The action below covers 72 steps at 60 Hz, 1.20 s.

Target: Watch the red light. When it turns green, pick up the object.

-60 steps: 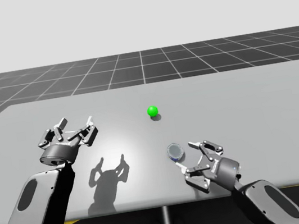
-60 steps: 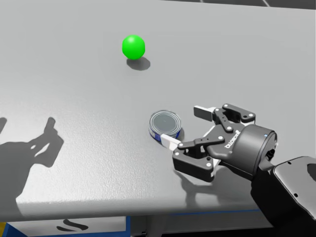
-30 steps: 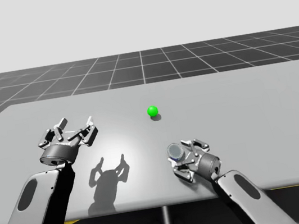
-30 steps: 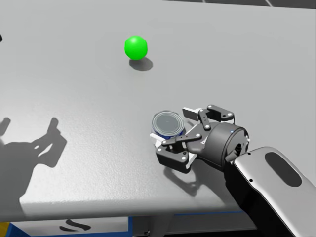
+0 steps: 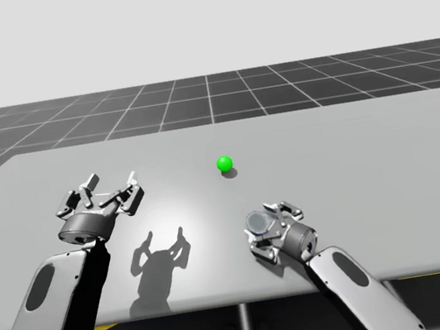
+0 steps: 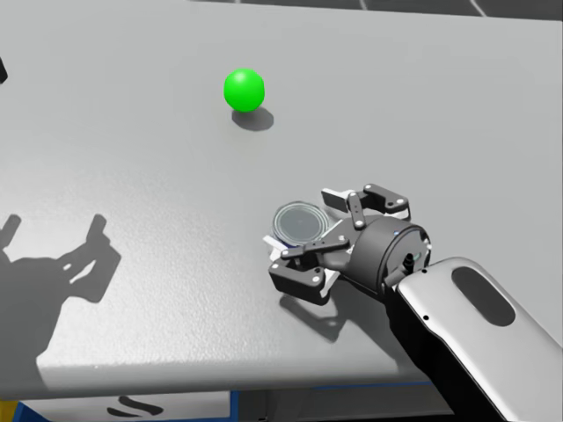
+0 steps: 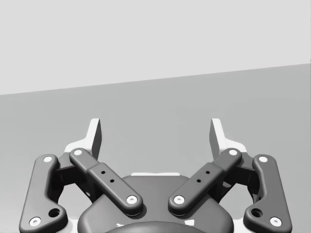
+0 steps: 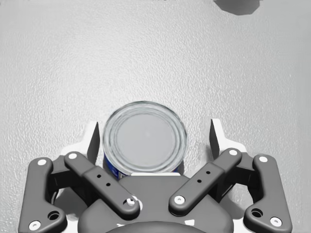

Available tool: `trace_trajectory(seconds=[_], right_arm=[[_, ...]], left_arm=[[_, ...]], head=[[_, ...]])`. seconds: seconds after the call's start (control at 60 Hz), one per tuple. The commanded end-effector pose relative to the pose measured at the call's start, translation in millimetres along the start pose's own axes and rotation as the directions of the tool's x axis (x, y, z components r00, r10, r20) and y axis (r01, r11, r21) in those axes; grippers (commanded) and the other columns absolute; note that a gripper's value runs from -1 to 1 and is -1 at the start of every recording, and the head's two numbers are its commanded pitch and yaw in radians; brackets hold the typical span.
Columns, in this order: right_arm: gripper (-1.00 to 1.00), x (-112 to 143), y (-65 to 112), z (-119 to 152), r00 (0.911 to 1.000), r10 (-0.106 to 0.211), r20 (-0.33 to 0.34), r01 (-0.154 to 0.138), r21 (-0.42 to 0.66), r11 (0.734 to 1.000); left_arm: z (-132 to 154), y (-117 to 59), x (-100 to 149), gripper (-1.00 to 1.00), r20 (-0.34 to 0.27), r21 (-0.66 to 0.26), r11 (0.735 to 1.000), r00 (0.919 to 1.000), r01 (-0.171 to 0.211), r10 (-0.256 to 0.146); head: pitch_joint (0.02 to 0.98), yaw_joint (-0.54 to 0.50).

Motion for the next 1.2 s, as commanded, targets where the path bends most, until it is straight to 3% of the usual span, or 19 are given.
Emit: trace_trajectory(seconds=[0.017, 0.317, 0.55, 0.733, 0.9, 1.033, 1.2], right_arm=[[1.0, -17.5, -5.4, 1.8, 0.998, 0.006, -0.064, -0.005, 0.021, 1.0], [1.0, -24.0, -8.6, 6.4, 0.9982, 0.004, -0.059, -0.003, 0.019, 1.0], [1.0, -25.7, -7.7, 6.6, 0.9982, 0.015, -0.057, -0.013, 0.029, 0.999], [1.0, -27.3, -6.5, 6.8, 0.9984, 0.017, -0.053, -0.016, 0.032, 0.999], [1.0, -26.7, -6.8, 7.4, 0.9989, 0.021, -0.043, -0.02, 0.031, 0.999], [1.0, -16.7, -8.0, 11.5, 1.0, -0.004, -0.006, 0.004, 0.048, 0.999], [1.0, 9.6, -12.3, 19.9, 0.9962, 0.033, 0.081, -0.034, 0.02, 0.999]], left_arm=[[-0.2, -0.5, -0.3, -1.0, -0.001, -0.007, 1.0, 1.0, 0.001, -0.001], [-0.5, -1.5, -0.7, -1.0, -0.002, -0.008, 1.0, 1.0, 0.003, -0.003], [-0.5, -1.5, -0.7, -1.0, -0.002, -0.008, 1.0, 1.0, 0.003, -0.003], [-0.4, -2.1, -1.9, -1.0, -0.003, -0.008, 1.0, 1.0, 0.004, -0.004], [-0.1, -2.3, -2.1, -1.0, -0.003, -0.009, 1.0, 1.0, 0.004, -0.004], [0.0, -2.3, -2.1, -1.0, -0.004, -0.01, 1.0, 1.0, 0.002, -0.002], [0.0, -2.2, -1.7, -1.0, -0.003, -0.011, 1.0, 1.0, 0.0, 0.0]], head=[[0.871, -0.11], [0.789, -0.11], [0.586, -0.12], [0.481, -0.13], [0.453, -0.14], [0.45, -0.13], [0.447, -0.13]])
